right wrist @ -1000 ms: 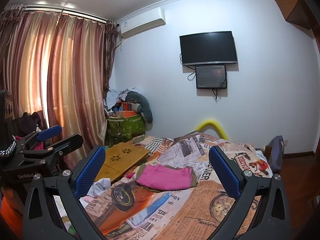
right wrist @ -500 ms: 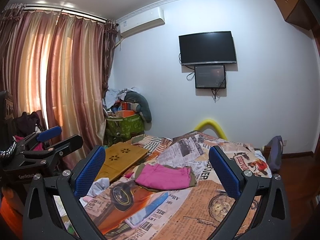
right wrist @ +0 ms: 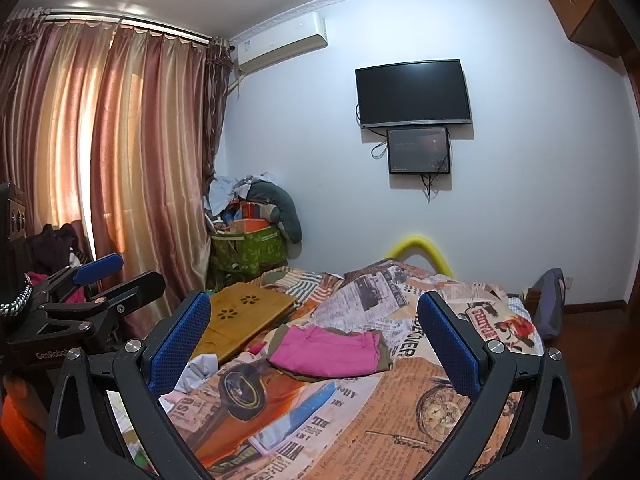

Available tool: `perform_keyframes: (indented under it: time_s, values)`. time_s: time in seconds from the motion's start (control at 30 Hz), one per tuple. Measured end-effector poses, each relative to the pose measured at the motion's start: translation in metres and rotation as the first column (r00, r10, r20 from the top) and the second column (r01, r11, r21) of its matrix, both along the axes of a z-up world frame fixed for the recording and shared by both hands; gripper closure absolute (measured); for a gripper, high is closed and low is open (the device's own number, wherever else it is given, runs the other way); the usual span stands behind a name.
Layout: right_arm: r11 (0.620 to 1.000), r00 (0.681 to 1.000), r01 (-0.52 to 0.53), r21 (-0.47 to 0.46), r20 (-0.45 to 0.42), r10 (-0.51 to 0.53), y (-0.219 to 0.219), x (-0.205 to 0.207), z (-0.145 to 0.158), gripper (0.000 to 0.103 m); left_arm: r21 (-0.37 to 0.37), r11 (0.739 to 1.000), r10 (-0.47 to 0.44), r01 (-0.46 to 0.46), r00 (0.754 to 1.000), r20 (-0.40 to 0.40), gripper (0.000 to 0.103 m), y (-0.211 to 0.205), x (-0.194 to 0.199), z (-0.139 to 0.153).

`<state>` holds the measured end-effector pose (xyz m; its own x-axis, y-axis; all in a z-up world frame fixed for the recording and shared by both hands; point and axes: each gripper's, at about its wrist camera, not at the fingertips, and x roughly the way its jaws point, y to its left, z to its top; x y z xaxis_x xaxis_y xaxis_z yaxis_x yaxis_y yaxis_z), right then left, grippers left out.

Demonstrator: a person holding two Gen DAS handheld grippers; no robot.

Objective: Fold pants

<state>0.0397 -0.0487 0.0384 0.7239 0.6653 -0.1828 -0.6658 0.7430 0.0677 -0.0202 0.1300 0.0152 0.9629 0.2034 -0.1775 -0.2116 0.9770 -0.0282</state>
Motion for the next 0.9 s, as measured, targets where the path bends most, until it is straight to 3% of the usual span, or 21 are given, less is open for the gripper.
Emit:
perform_keyframes:
  time_s: [0.9]
  values:
    - [1.0,1.0,0.001,-0.007,-0.018,-0.001,0.0047,0.0009,-0.0041,0.0,-0.046,0.998,-0.052,0.05,0.998,-0.036,0.0,0.0039,0.0055,-0.0027]
